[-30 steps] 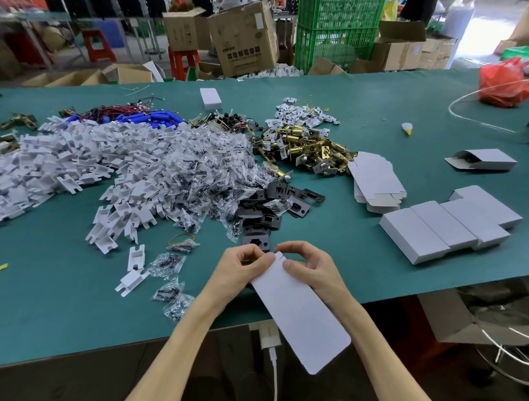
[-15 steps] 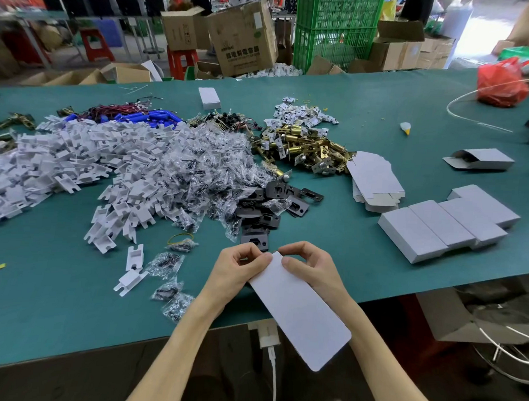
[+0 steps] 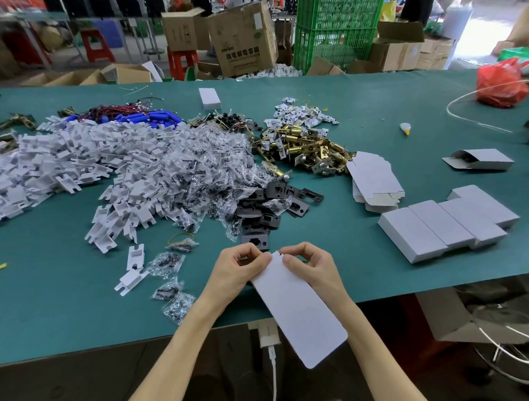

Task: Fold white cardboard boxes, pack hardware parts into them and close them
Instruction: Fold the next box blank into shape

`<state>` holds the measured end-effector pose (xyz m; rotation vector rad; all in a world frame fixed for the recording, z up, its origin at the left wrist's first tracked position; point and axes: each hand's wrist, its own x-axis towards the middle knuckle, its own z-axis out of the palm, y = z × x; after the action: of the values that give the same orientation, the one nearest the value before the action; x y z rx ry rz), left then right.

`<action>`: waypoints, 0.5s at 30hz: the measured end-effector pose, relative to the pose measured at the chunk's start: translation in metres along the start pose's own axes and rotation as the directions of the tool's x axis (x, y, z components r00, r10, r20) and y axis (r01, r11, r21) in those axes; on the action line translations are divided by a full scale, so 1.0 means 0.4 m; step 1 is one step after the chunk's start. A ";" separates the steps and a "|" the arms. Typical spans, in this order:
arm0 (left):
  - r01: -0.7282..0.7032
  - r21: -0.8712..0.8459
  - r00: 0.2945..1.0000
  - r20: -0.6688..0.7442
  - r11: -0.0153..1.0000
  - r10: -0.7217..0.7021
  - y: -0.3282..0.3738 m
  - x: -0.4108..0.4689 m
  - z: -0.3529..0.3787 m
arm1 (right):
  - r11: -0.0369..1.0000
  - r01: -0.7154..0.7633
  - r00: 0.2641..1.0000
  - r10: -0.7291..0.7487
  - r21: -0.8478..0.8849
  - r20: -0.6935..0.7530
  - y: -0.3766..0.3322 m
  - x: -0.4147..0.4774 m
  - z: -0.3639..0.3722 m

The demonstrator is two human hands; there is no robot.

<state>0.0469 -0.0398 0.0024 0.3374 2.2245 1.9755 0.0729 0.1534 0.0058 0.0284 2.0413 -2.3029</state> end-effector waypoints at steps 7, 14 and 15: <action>0.002 0.016 1.000 -0.027 1.000 -0.002 0.002 0.001 0.006 | 1.000 -0.009 1.000 0.010 -0.029 0.016 0.010 0.004 0.002; 0.004 0.026 1.000 -0.023 1.000 -0.003 0.006 -0.001 0.009 | 1.000 -0.015 0.999 0.015 -0.012 0.033 0.007 0.006 -0.004; 0.006 0.030 1.000 -0.025 1.000 -0.006 0.007 0.001 0.010 | 1.000 -0.010 0.999 0.010 -0.011 0.035 0.006 0.007 -0.005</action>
<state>0.0479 -0.0355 0.0046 0.3106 2.2697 1.9560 0.0700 0.1549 0.0031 -0.0025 2.0325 -2.2695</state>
